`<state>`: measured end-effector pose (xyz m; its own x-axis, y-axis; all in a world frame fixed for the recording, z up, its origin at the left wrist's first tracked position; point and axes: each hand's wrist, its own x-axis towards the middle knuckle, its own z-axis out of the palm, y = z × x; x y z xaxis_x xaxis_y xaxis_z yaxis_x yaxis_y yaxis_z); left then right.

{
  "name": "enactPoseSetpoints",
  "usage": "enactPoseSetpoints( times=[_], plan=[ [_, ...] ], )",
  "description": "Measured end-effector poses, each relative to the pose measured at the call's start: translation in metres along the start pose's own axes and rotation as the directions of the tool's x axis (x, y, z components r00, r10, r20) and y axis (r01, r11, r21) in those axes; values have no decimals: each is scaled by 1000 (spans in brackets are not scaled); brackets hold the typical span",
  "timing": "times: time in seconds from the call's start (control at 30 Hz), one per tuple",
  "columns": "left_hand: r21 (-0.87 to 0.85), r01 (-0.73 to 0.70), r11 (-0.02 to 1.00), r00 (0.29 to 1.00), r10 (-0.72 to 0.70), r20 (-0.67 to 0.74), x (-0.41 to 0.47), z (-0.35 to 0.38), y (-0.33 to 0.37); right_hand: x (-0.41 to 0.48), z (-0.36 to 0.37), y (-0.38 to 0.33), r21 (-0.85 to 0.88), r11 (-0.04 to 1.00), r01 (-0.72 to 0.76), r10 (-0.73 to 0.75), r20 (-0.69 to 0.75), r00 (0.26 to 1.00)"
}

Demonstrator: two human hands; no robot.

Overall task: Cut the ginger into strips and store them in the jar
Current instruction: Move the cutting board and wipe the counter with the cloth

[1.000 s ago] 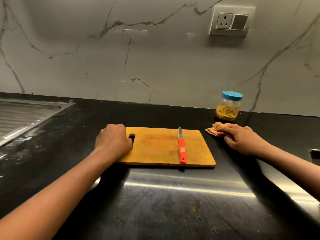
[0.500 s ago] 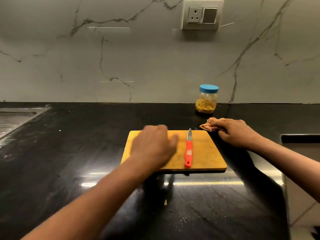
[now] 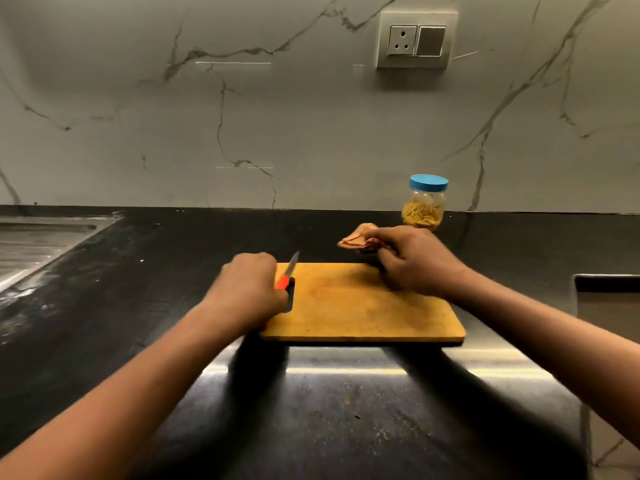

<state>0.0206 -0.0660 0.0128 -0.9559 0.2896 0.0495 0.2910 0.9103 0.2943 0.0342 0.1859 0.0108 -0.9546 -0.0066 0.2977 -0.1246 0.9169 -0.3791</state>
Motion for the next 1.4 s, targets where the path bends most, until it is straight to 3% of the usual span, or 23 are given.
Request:
enactPoseSetpoints(
  times=[0.07,0.23,0.5,0.67,0.83,1.03,1.17,1.3,1.4],
  plan=[
    [-22,-13,1000,1000,12,-24,-8,-3,-10,8,24,-26,-46,997,57,-55,56,997],
    [-50,-51,997,997,54,48,-13,7,-11,3,67,-59,-293,951,94,-27,224,974],
    [-53,-95,994,994,98,57,1,12,-7,-38,36,-29,-278,953,123,-64,214,975],
    [-90,-81,993,994,87,71,4,9,-8,-60,6,13,-351,935,-59,121,158,980],
    [-279,-6,960,998,22,54,5,16,-11,-24,16,10,-409,897,-169,230,106,967],
    [-404,63,912,998,-58,25,6,18,-14,-14,56,-56,-318,946,64,-41,77,996],
    [-381,97,919,995,-99,14,7,18,-14,-41,58,-67,-284,920,270,-279,9,960],
    [-385,118,915,993,-117,26,7,18,-16,-51,30,-46,-150,946,286,-293,-29,956],
    [-372,108,922,994,-105,29,7,18,-16,-63,2,-20,-229,955,187,-202,-45,978]
  ],
)
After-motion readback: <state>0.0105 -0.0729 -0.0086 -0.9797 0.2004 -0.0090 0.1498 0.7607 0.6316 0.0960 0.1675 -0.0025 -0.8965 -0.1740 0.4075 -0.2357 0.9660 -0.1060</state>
